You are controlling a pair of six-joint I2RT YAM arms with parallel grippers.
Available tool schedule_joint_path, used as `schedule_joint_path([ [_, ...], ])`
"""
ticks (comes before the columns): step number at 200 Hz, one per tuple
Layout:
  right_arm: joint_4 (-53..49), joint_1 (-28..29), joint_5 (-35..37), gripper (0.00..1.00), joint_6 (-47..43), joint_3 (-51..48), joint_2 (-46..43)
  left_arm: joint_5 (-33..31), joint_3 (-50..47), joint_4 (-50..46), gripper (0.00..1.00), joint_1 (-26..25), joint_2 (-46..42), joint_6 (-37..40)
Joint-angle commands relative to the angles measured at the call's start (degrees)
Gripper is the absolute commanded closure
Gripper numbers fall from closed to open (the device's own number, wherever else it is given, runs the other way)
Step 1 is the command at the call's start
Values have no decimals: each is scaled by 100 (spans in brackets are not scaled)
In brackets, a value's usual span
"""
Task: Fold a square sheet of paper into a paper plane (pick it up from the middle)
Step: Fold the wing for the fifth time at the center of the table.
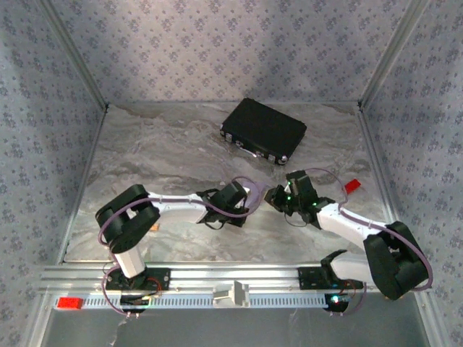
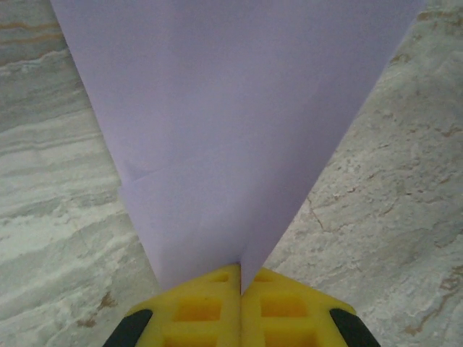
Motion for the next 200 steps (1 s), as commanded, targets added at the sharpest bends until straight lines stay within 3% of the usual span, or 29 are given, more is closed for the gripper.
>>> schedule_joint_path([
  [1, 424, 31, -191, 86, -400, -89, 102, 774, -184, 294, 100, 158, 224, -83],
  [62, 1021, 17, -1185, 88, -365, 126, 933, 1753, -248, 707, 100, 541, 536, -225],
  [200, 1824, -105, -1498, 89, -179, 362, 1936, 2650, -581, 1763, 100, 854, 906, -899],
])
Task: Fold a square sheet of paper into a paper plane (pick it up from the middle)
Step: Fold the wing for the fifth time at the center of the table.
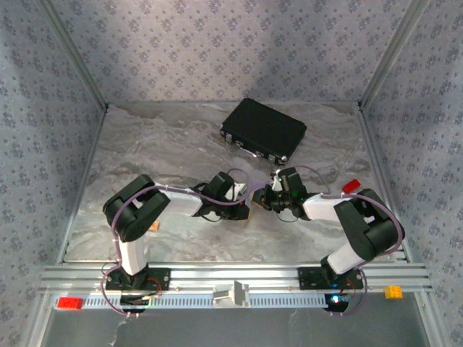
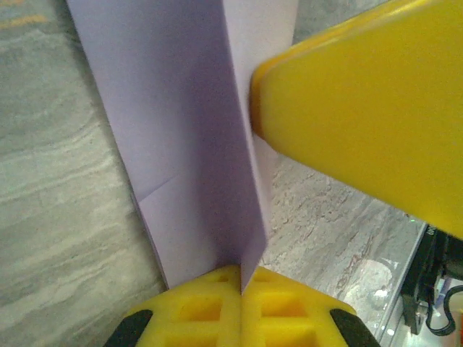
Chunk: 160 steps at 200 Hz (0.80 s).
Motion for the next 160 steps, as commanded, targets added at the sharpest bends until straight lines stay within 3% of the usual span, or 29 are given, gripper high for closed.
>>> schedule_joint_path([
  [1, 190, -78, -142, 88, 61, 108, 137, 174, -205, 51, 100, -7, 330, -192],
  [78, -303, -78, -46, 88, -276, -297, -822, 408, -196, 251, 100, 99, 509, -343],
  [160, 10, 176, -255, 89, -359, 26, -112, 642, -256, 551, 100, 178, 701, -589],
])
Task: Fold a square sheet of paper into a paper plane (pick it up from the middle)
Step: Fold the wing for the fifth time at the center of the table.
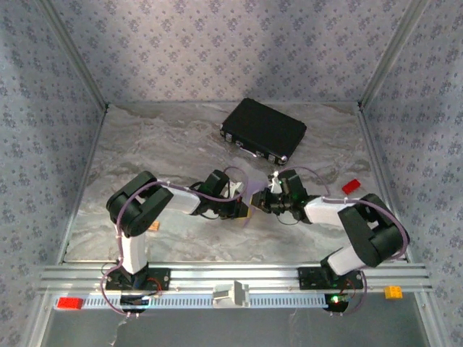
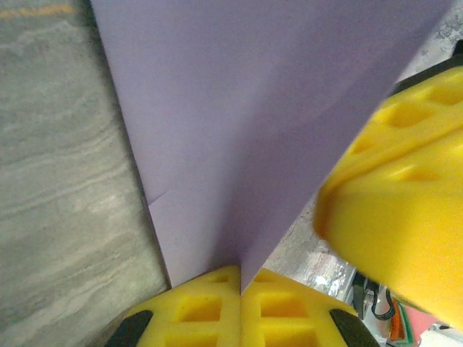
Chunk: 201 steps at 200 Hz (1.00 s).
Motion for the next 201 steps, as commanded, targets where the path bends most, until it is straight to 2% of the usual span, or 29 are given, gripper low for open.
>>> schedule_joint_path([
  [1, 97, 12, -80, 89, -117, 166, 170, -188, -156, -41, 100, -123, 423, -23],
  [201, -277, -78, 319, 90, -200, 426, 657, -230, -129, -265, 100, -129, 372, 90],
])
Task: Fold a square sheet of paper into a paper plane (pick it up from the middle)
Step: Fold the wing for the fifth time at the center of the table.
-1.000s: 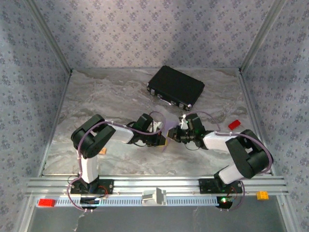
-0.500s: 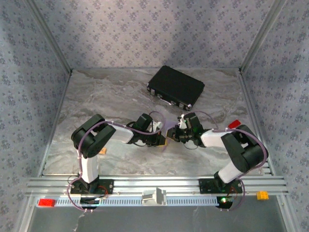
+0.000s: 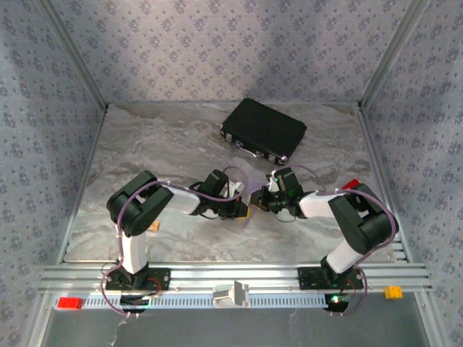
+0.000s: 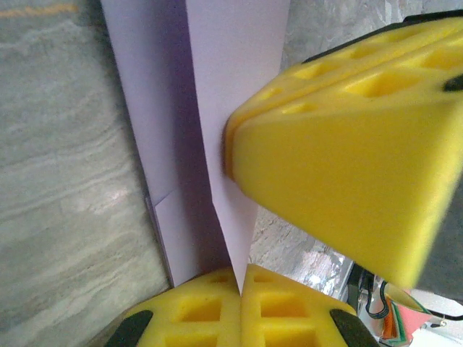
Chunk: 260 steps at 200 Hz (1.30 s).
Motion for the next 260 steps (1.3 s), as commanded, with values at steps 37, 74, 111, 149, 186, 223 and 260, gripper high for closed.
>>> schedule_joint_path([
  [37, -275, -71, 206, 90, -187, 125, 137, -303, -90, -382, 100, -150, 353, 162],
  [74, -433, -69, 306, 90, -188, 133, 108, -298, -72, -426, 100, -154, 361, 175],
  [111, -491, -80, 339, 90, -199, 120, 124, -316, -64, -436, 100, -152, 362, 176],
  [149, -538, -74, 377, 90, -191, 137, 164, -316, -65, -471, 100, -156, 368, 181],
  [186, -661, -80, 460, 90, -176, 102, 99, -310, -55, -503, 100, -155, 349, 186],
  [223, -776, -88, 410, 90, -153, 139, -367, -313, -37, -513, 100, -163, 344, 196],
  [260, -1306, -90, 381, 89, -325, 395, -828, -399, -23, -542, 100, -176, 396, 155],
])
